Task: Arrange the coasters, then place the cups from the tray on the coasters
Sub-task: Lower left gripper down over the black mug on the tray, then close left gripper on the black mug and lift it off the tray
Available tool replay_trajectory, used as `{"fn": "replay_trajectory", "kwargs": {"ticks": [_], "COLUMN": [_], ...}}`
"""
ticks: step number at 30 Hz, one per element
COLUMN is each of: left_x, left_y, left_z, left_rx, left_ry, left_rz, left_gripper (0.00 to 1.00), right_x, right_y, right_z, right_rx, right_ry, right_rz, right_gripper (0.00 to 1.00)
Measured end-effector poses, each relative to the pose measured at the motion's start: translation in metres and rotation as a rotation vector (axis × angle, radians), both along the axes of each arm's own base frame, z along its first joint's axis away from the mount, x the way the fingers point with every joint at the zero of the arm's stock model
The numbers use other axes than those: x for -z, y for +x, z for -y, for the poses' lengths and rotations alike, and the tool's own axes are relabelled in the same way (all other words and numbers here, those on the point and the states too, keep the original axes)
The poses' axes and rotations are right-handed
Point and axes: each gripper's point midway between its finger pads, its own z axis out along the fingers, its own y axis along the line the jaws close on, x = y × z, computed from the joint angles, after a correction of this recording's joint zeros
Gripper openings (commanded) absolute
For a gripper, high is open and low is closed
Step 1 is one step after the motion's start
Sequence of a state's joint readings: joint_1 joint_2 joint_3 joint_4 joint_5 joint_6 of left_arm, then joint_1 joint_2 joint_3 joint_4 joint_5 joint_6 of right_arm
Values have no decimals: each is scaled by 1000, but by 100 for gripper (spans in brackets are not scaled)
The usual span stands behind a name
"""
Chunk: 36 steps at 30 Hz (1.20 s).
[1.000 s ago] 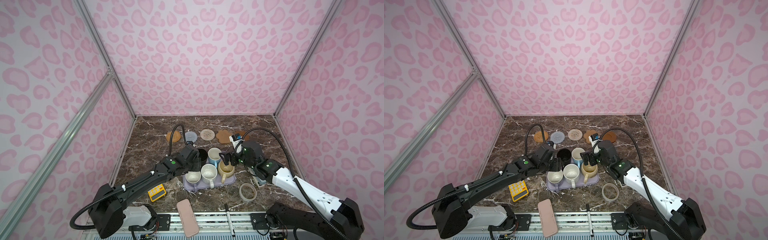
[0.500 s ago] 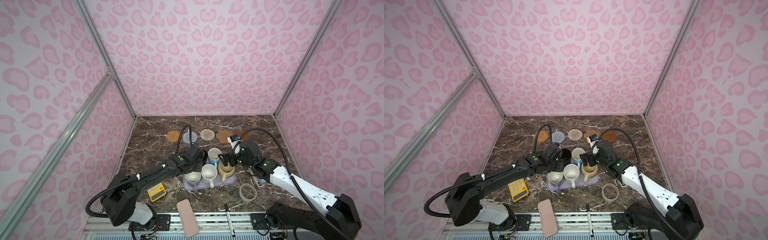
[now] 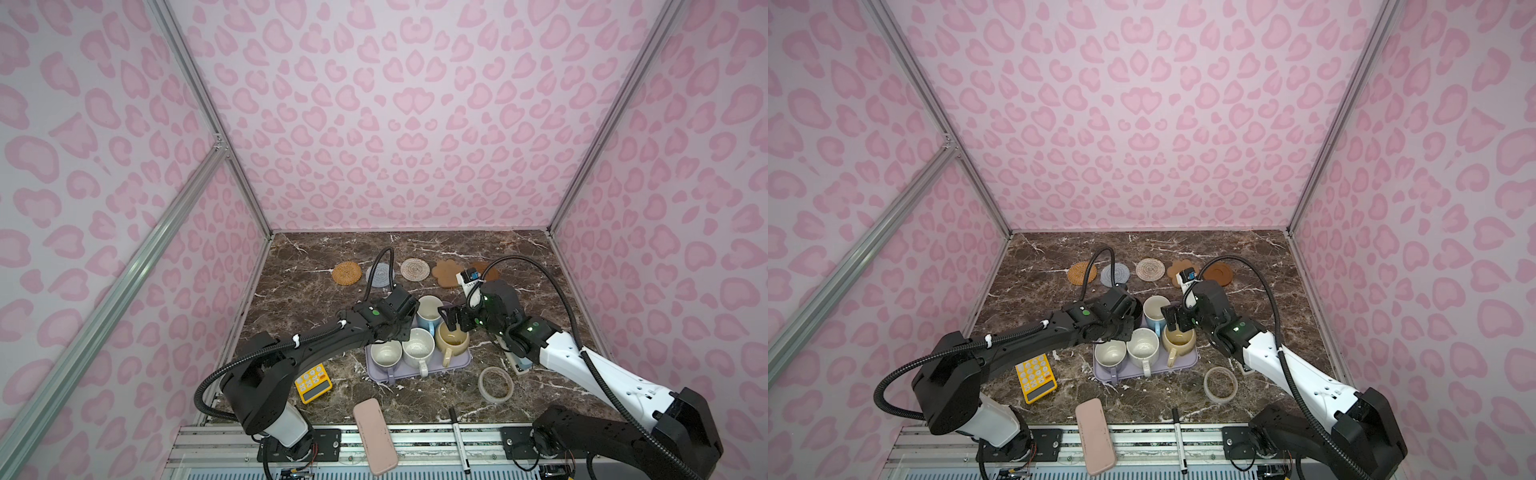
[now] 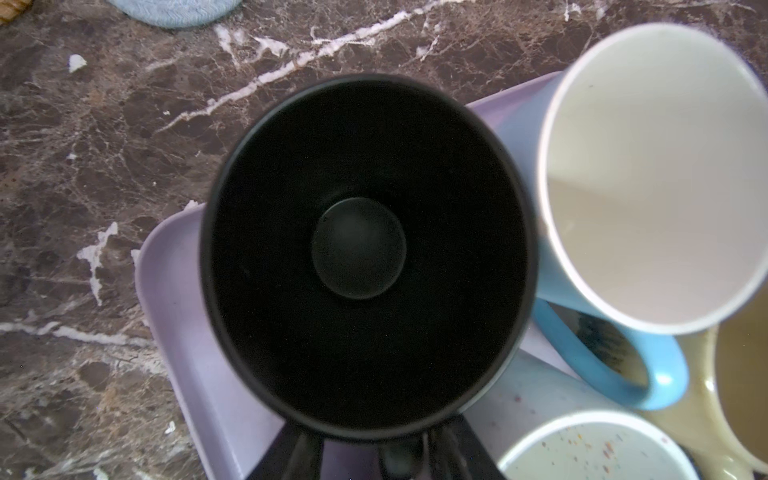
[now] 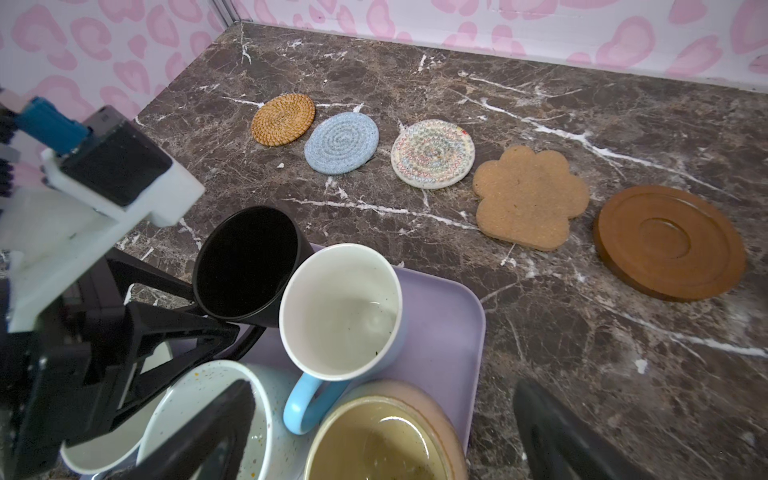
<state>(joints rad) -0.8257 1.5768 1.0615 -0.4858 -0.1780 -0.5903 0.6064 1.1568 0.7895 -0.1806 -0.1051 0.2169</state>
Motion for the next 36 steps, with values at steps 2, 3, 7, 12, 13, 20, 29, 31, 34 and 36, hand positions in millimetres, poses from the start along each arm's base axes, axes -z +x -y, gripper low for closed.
{"fn": "replay_trajectory", "kwargs": {"ticks": [2, 3, 7, 12, 13, 20, 29, 31, 34, 36], "left_x": [0, 0, 1, 6, 7, 11, 14, 15, 14, 15], "left_y": [0, 1, 0, 1, 1, 2, 5, 6, 7, 8], "left_z": [0, 0, 0, 0, 0, 1, 3, 2, 0, -1], "left_rx": [-2, -2, -4, -12, -14, -20, -30, -33, -42, -47], "left_ry": [7, 7, 11, 26, 28, 37, 44, 50, 62, 67], "left_rz": [0, 0, 2, -4, -4, -10, -10, -8, 2, 4], "left_gripper": [39, 39, 38, 38, 37, 38, 24, 24, 21, 20], "right_x": [0, 0, -1, -1, -1, 1, 0, 2, 5, 7], "right_y": [0, 0, 0, -1, -1, -1, -2, -1, -1, -1], "right_z": [0, 0, 0, 0, 0, 1, 1, 1, 0, -1], "right_rx": [0, 0, 0, 4, 4, 5, 5, 4, 1, -3], "right_ry": [1, 1, 2, 7, 8, 6, 8, 6, 1, 0], "right_rz": [1, 1, 1, 0, 0, -3, -1, -4, -15, -22], "right_gripper": [99, 99, 99, 99, 99, 99, 99, 99, 99, 99]}}
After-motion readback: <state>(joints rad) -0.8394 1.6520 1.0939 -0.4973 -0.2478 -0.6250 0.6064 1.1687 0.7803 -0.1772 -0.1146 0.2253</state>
